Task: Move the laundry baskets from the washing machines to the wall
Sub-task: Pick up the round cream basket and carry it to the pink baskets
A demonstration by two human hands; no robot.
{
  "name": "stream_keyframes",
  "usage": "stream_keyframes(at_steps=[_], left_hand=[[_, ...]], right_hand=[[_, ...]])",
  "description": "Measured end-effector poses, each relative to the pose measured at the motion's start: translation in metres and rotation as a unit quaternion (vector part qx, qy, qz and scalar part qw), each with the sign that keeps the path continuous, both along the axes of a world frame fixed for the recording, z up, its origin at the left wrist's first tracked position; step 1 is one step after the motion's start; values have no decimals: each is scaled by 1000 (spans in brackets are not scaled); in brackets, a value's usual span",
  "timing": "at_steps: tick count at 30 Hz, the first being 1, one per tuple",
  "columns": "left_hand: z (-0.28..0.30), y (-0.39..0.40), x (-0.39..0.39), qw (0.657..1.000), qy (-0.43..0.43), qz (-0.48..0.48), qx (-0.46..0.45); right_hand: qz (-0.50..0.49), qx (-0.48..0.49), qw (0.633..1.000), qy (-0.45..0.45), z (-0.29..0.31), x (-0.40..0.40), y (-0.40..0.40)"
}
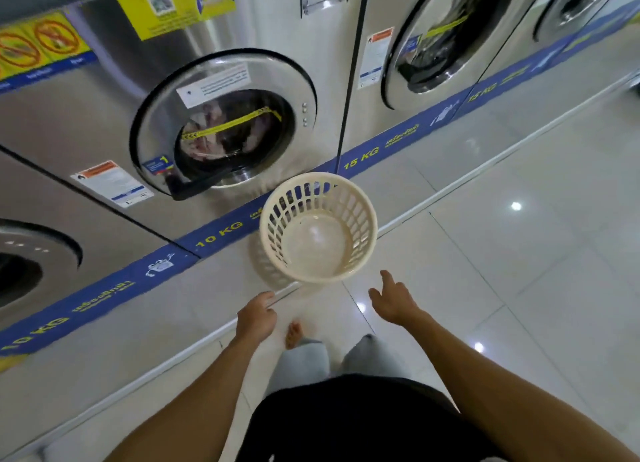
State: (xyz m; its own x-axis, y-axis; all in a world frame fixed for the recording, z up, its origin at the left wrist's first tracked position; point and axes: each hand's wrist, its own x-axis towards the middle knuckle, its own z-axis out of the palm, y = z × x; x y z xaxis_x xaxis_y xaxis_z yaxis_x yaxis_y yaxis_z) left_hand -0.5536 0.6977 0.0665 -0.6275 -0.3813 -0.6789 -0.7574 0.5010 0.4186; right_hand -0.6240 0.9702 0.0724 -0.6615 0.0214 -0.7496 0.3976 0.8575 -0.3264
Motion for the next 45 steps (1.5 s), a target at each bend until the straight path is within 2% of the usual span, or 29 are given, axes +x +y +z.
stream_keyframes(at_steps=[6,11,14,21,24,30,32,35,38,42,45], left_hand=[[-16,1,-55,999,-9,-18,-33],[-46,30,-79,996,6,71,-58],[-67,53,-96,990,14,130,-48],[-108,74,-134,982,-11,184,-28],[-132,65,-143,982,-29,182,-30],[-197,38,-147,972,-103,188,-94],[-216,30,-150,971,-141,179,-66],[-236,21,-156,972,-143,187,2],[-243,21,-158,972,-122,200,11],[-224,30,-150,980,-104,145,-86],[-197,35,-143,976,-127,152,-95]], right_hand=[[0,-3,1000,-28,-8,-57,24],[-12,-22,998,-64,-30,-117,36],[-5,-24,998,-59,-57,-158,39],[89,-3,995,-43,-118,-221,35],[73,-10,996,-40,-143,-237,24],[81,7,997,-6,-208,-259,4],[85,6,996,-8,-226,-266,1],[88,-8,996,14,-247,-272,-1],[104,-3,994,36,-251,-278,-1],[143,-5,987,68,-238,-282,11],[179,17,982,60,-217,-281,19]])
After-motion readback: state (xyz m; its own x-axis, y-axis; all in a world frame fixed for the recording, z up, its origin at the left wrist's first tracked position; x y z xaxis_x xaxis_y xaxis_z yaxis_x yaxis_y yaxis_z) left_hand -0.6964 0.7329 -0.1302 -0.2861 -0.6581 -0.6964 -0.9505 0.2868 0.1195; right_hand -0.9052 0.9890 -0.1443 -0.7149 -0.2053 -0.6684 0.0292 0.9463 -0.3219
